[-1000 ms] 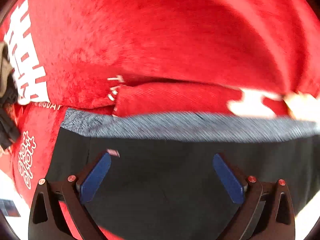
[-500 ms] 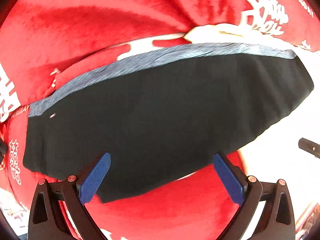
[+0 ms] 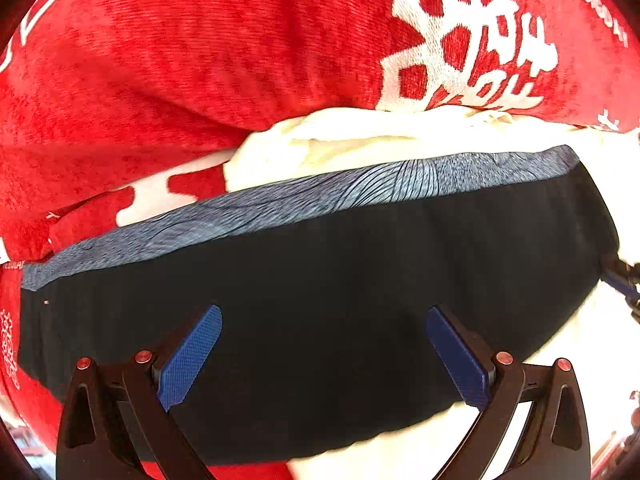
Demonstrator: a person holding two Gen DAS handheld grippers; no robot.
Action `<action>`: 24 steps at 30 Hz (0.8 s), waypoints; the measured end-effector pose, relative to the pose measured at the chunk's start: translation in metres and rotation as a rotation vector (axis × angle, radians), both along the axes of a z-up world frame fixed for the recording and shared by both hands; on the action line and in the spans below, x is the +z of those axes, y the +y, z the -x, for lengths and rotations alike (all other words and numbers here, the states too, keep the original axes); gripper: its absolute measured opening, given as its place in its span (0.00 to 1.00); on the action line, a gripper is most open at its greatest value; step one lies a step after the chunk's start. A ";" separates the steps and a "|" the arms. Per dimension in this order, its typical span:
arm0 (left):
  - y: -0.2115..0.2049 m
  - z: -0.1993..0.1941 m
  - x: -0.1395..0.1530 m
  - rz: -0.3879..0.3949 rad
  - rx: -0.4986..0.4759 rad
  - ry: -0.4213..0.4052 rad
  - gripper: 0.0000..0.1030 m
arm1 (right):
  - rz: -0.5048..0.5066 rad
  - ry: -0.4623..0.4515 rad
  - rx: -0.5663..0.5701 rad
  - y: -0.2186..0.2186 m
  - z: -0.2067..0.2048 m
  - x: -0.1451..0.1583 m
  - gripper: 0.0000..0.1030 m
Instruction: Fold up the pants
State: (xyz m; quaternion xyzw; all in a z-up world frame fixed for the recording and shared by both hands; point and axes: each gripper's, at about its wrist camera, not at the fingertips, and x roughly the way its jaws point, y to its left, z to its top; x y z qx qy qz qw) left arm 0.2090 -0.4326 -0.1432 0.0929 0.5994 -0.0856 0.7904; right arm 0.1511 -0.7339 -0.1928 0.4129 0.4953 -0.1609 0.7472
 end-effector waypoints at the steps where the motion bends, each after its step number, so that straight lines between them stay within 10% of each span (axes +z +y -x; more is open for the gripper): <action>1: -0.006 0.000 0.000 0.000 0.009 0.000 1.00 | -0.008 -0.001 -0.012 -0.009 -0.006 -0.005 0.43; 2: -0.009 -0.001 -0.001 0.004 0.017 -0.004 1.00 | -0.015 -0.003 -0.011 -0.014 -0.010 -0.008 0.15; 3: -0.012 -0.001 -0.004 0.000 0.021 -0.004 1.00 | -0.013 0.001 0.000 -0.018 -0.015 -0.008 0.08; 7: -0.018 0.003 -0.022 -0.020 0.031 0.040 1.00 | 0.050 -0.081 0.103 -0.008 -0.028 0.010 0.08; 10: -0.021 0.006 -0.019 -0.032 0.015 0.034 1.00 | 0.040 0.012 0.122 -0.013 -0.031 -0.011 0.12; 13: -0.024 0.009 -0.016 -0.039 0.010 0.032 1.00 | -0.042 0.024 -0.011 -0.026 -0.008 -0.018 0.45; 18: -0.028 0.010 -0.019 -0.054 0.010 0.018 1.00 | -0.080 -0.029 -0.026 -0.023 0.009 -0.004 0.45; 24: -0.036 0.013 -0.022 -0.061 0.027 0.016 1.00 | -0.037 -0.190 0.222 0.008 -0.058 0.025 0.45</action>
